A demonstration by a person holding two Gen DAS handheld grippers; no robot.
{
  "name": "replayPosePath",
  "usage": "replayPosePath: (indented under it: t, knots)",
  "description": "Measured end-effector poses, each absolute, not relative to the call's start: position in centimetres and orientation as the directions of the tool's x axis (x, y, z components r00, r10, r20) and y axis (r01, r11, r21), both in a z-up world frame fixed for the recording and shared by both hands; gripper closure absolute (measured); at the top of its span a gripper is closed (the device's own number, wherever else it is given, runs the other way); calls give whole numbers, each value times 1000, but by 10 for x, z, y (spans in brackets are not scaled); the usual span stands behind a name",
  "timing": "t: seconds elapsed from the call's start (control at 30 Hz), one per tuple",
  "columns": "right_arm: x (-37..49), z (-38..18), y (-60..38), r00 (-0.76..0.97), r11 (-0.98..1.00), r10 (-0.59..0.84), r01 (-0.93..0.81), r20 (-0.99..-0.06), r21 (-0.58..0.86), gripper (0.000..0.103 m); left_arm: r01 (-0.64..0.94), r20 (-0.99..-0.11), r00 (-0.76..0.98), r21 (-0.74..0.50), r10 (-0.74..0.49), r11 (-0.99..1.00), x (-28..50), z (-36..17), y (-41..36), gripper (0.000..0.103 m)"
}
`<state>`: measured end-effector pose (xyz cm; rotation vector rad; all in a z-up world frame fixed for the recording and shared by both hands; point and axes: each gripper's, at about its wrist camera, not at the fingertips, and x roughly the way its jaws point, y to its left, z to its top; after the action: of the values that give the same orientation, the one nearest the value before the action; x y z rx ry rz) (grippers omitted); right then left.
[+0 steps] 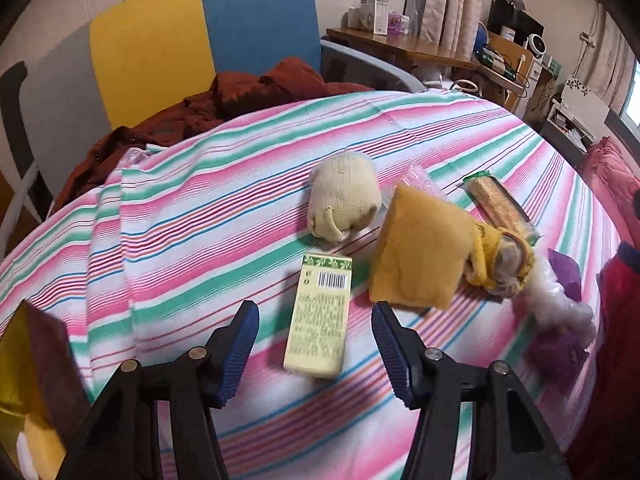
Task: Organize objects
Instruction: 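Grasp the green-white barcode box with the left tool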
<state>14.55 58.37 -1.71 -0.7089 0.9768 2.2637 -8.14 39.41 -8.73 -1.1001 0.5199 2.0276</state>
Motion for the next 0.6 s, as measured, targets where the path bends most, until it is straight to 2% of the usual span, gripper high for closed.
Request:
replayPosePath:
  t: [0.07,0.13,0.2,0.27,0.6]
  knots:
    - [143,-18,583,-696,-580,280,-671,-661,461,0,-779,-841,-335,-7,426,-627,-86,-93,401,45]
    - [142,-19,582,-694,-584,274,-670,-665,458,0,-778,-844,-336,-2,419,-628,-88,-99,407,50]
    - [140,-19,582,-691,-587,272,-671,-670,454,0,-782,-840,-350,19,413,-623,-88,-103,412,65]
    - [139,-20,581,-688,-589,270,-671,-673,449,0,-770,-855,-339,13,392,-638,-91,-110,413,73]
    - [128,-18,575,-690,-637,238,-643,-684,426,0,-698,-840,-377,-19,390,-716,-70,-112,374,73]
